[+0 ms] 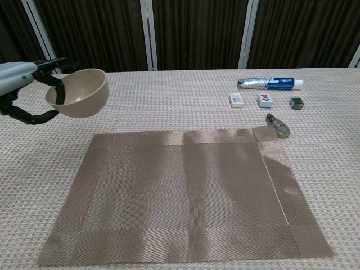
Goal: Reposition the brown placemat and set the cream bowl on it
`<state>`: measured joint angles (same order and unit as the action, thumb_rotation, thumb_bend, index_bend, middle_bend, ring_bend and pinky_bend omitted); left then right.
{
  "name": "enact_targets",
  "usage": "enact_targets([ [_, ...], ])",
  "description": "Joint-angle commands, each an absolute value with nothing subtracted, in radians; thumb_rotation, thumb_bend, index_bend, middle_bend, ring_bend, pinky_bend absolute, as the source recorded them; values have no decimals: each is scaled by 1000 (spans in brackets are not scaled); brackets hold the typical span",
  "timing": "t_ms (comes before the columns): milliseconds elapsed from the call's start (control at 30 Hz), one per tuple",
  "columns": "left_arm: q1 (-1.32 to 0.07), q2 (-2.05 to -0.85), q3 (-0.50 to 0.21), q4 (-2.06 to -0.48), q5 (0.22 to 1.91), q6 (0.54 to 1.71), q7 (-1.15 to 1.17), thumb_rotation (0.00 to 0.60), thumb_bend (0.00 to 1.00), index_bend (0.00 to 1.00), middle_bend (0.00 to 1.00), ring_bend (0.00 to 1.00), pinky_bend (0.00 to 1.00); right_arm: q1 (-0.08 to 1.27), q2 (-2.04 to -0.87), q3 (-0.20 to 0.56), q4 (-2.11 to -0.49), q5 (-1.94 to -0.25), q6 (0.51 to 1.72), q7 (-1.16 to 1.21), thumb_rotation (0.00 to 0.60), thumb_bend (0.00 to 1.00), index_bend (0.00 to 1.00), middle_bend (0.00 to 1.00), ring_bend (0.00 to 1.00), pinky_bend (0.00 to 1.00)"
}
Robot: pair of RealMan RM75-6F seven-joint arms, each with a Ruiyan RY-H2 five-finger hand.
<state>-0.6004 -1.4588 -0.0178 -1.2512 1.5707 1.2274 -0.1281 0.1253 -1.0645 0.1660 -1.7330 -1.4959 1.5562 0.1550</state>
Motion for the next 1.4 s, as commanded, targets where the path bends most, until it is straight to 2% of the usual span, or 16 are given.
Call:
enact_targets([
  [33, -663, -1452, -22, -1405, 1596, 1151, -22, 600, 447, 652, 0, 0, 0, 125, -1063, 167, -1732, -1494, 1556, 158, 600, 0, 0, 0, 0, 0],
  [367, -727, -1584, -34, -1421, 1546, 1010, 99, 600, 447, 652, 0, 0, 0, 124, -1059, 170, -1725, -1483, 1549, 174, 600, 0, 0, 0, 0, 0],
  [667, -746, -1666, -24, -1369, 1533, 961, 145, 600, 446, 651, 0, 0, 0, 124, -1056, 173, -1721, -1480, 1549, 185, 600, 0, 0, 0, 0, 0],
  [700, -746, -1675, -23, -1361, 1530, 958, 153, 600, 438, 633, 0, 0, 0, 123, -1055, 174, -1721, -1479, 1549, 188, 600, 0, 0, 0, 0, 0],
  [767, -746, -1684, -22, -1353, 1526, 954, 163, 600, 307, 486, 0, 0, 0, 122, -1053, 175, -1721, -1478, 1551, 192, 600, 0, 0, 0, 0, 0],
  [833, -745, -1689, -20, -1350, 1522, 951, 168, 600, 59, 150, 0, 0, 0, 122, -1052, 175, -1721, -1479, 1552, 194, 600, 0, 0, 0, 0, 0],
  [900, -742, -1689, -19, -1353, 1516, 951, 170, 600, 0, 10, 0, 0, 0, 121, -1050, 175, -1722, -1480, 1553, 196, 600, 0, 0, 0, 0, 0],
  [1167, -694, -1612, -38, -1426, 1527, 1070, 227, 600, 0, 0, 0, 0, 0, 118, -1043, 177, -1723, -1472, 1551, 204, 600, 0, 0, 0, 0, 0],
  [1400, -545, -1428, -63, -1601, 1452, 1278, 286, 600, 0, 0, 0, 0, 0, 115, -1030, 177, -1724, -1473, 1548, 224, 600, 0, 0, 0, 0, 0],
])
